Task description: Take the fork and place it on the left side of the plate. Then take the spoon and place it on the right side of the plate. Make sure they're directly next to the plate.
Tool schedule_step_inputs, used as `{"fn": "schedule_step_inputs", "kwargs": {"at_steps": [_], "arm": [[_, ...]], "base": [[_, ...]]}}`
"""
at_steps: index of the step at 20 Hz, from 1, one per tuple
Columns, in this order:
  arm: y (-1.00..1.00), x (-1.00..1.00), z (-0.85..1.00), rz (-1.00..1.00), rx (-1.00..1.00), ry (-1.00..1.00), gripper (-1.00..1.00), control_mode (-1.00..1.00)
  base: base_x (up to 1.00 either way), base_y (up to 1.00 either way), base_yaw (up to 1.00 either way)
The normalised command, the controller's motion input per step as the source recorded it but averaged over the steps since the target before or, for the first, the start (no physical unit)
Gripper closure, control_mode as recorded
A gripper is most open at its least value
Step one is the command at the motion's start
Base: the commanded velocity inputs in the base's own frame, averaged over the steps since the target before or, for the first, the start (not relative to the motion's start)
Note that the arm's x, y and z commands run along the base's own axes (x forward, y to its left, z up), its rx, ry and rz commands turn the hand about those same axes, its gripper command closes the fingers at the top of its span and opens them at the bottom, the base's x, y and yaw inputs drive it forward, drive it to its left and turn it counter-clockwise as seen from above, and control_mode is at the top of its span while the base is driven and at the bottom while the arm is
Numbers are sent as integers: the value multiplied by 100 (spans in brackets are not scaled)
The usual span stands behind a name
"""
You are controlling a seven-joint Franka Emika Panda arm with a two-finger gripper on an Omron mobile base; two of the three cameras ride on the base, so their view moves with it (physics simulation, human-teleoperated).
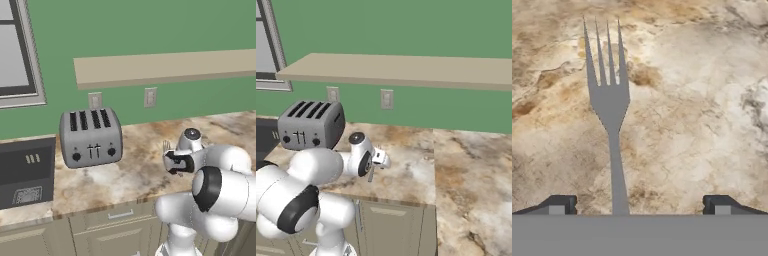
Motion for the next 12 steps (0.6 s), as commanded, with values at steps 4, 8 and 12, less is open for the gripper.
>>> {"fn": "schedule_step_inputs", "kwargs": {"at_steps": [4,8,12], "arm": [[0,29,-45,7,0,6,-100,-100],[0,36,-48,7,0,6,-100,-100],[0,34,-56,6,0,8,-100,-100]], "base": [[0,0,0],[0,0,0],[0,0,0]]}}
